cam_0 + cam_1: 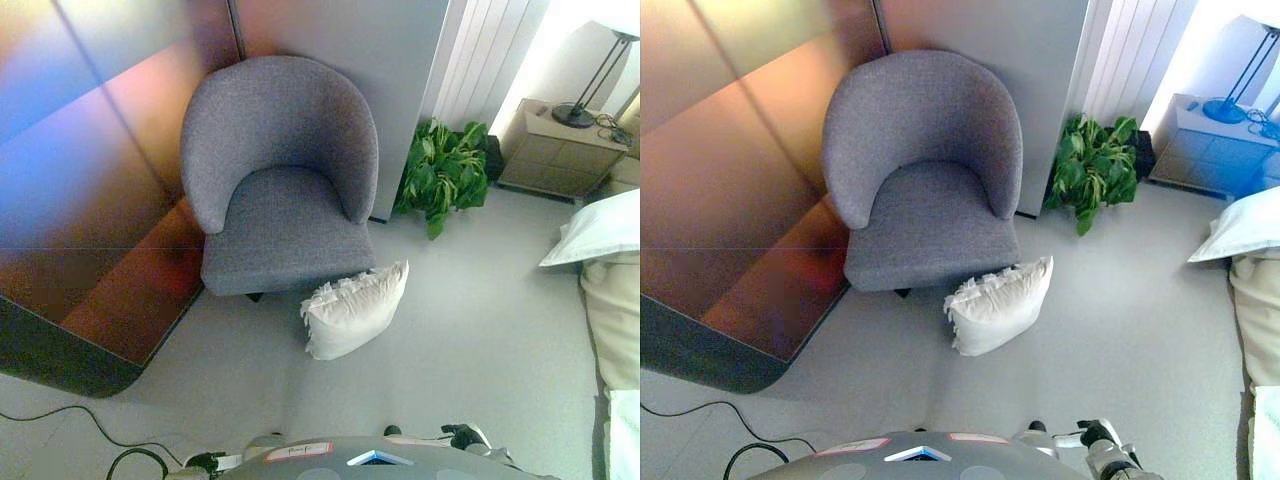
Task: Pick up the pillow and put it on the sofa.
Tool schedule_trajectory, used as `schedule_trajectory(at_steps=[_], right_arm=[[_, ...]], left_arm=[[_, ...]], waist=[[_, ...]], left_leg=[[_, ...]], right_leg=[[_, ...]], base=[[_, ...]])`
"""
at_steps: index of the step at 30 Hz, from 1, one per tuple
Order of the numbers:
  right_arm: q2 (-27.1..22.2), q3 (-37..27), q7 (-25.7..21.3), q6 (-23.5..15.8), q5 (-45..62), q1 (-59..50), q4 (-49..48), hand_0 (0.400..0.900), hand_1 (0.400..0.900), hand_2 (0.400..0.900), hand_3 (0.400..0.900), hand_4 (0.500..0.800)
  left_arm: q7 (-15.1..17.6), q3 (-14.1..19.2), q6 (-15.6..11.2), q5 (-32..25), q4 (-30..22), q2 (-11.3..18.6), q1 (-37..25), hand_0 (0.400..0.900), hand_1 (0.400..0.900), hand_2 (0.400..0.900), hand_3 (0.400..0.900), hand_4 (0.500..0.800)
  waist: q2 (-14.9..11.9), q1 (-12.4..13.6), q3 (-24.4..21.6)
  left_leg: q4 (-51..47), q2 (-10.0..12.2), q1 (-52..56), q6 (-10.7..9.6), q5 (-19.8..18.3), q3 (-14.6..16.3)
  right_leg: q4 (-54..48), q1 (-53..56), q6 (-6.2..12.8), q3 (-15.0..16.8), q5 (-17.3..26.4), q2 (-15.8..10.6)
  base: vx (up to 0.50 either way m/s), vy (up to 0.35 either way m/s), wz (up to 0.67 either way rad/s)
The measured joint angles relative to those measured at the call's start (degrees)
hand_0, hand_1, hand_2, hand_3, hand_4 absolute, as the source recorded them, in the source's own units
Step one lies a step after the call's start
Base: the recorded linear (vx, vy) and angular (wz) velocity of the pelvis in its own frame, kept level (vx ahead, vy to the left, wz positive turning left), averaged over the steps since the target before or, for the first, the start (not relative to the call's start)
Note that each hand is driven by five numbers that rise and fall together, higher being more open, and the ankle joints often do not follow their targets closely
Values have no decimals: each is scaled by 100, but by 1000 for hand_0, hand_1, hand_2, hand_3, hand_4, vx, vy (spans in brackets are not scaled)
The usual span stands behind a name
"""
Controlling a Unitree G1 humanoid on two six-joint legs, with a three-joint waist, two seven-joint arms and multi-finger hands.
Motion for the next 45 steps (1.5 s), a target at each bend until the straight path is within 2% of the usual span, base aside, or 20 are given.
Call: schedule_trajectory(at_steps=[19, 24, 28, 31, 32, 33, 34, 35, 36, 37, 38, 39, 40, 42, 45], right_arm=[[-94, 7, 1, -1, 1, -75, -19, 900, 900, 900, 900, 800], [-128, 5, 4, -12, 14, -92, -21, 900, 900, 900, 900, 800], [-168, 2, 43, -83, 8, -261, -23, 900, 900, 900, 900, 800], [-244, 222, 31, -121, -174, -491, -11, 900, 900, 900, 900, 800], [-300, 302, 11, -123, -216, -538, 8, 900, 900, 900, 900, 800], [-393, 419, -6, -126, -216, -543, 6, 900, 900, 900, 900, 800], [-561, 495, -5, -127, -218, -559, -7, 900, 900, 900, 900, 800], [-595, 504, -13, -124, -224, -674, -6, 900, 900, 900, 900, 800], [-541, 501, 7, -119, -223, -711, -13, 900, 900, 900, 900, 800], [-398, 502, 11, -109, -222, -718, -11, 900, 900, 900, 900, 800], [-295, 500, 14, -86, -222, -720, -6, 900, 900, 900, 900, 800], [-264, 482, 7, -40, -225, -745, 6, 900, 900, 900, 900, 800], [-232, 484, 25, -12, -227, -727, 32, 900, 900, 900, 900, 800], [-261, 446, 1, -16, -340, -747, 34, 900, 900, 900, 900, 800], [-314, 428, 0, -31, -442, -750, 32, 900, 900, 900, 900, 800]], left_arm=[[-74, -42, 50, 5, -103, 6, -52, 900, 900, 900, 900, 800], [-69, -213, 124, 2, -102, 4, -188, 900, 900, 900, 900, 800], [-55, -227, 86, -13, -78, 6, -341, 900, 900, 900, 900, 800], [-20, -228, 21, -21, -90, -14, -468, 900, 900, 900, 900, 800], [-31, -228, 26, -23, -89, -54, -454, 900, 900, 900, 900, 800], [-36, -229, 29, -23, -88, -131, -433, 900, 900, 900, 900, 800], [-36, -228, 22, -22, -85, -261, -380, 900, 900, 900, 900, 800], [-38, -223, 9, -22, -75, -317, -339, 900, 900, 900, 900, 800], [-33, -227, -5, -21, -102, -301, -319, 900, 900, 900, 900, 800], [-46, -227, -25, -17, -107, -199, -241, 900, 900, 900, 900, 800], [-75, -224, -26, -16, -102, -112, -223, 900, 900, 900, 900, 800], [-99, -176, 25, -15, -65, -122, -305, 900, 900, 900, 900, 800], [-118, -178, 19, -15, -59, -124, -252, 900, 900, 900, 900, 800], [-159, -178, 45, -19, -20, -155, -204, 900, 900, 900, 900, 800], [-197, -178, 106, -24, -11, -165, -211, 900, 900, 900, 900, 800]], waist=[[139, -17, 173], [201, -30, 272], [233, -12, 559], [99, 16, 728], [108, 21, 757], [189, 0, 715], [410, 17, 648], [554, 229, 718], [638, 343, 790], [533, 339, 849], [333, 345, 985], [256, 287, 1128], [149, 356, 1089], [113, 474, 1099], [217, 476, 1059]], left_leg=[[4, 12, -23, 3, 1, -5], [63, 39, -60, 2, -5, -36], [817, 75, -432, -30, -141, -199], [1837, -17, -1065, -14, -132, -287], [1884, -80, -1111, 40, -126, -276], [1636, -190, -1077, 132, -234, -299], [1236, -288, -983, 302, -559, -327], [1077, -215, -1011, 230, -407, -349], [1071, -77, -1034, 203, -411, -251], [1115, -74, -981, 75, -367, -274], [1349, -215, -957, 79, -331, -281], [2017, -196, -1364, 6, -416, -434], [1840, -273, -1439, -18, -416, -449], [1095, -302, -1467, 159, -261, -435], [1093, -240, -1608, 272, -157, -312]], right_leg=[[3, -45, 11, -8, 4, 10], [42, -125, 33, 16, -18, 42], [248, -249, -45, 44, -88, 50], [331, -434, -97, 254, -115, -68], [309, -448, -102, 324, -110, -152], [288, -507, -91, 328, -117, -187], [238, -604, -50, 313, -123, -94], [677, -774, -17, 332, -154, 5], [1838, -1152, -254, 165, -663, 271], [2702, -1198, -558, -18, -1382, 493], [2498, -1021, -769, 18, -1771, 501], [2104, -652, -799, 40, -1606, 521], [1871, -568, -797, 242, -1505, 507], [1602, -367, -823, 353, -1400, 479], [1618, -198, -651, 382, -1587, 421]], base=[[8, -35, -2], [1, -105, -6], [40, -46, -18], [155, 80, -18], [295, 130, -28], [306, 114, -30], [343, 114, -32], [382, 136, -33], [380, 145, -31], [397, 177, -31], [287, 138, -26], [346, 172, -35], [363, 161, -28], [410, 160, -17], [410, 106, -13]])
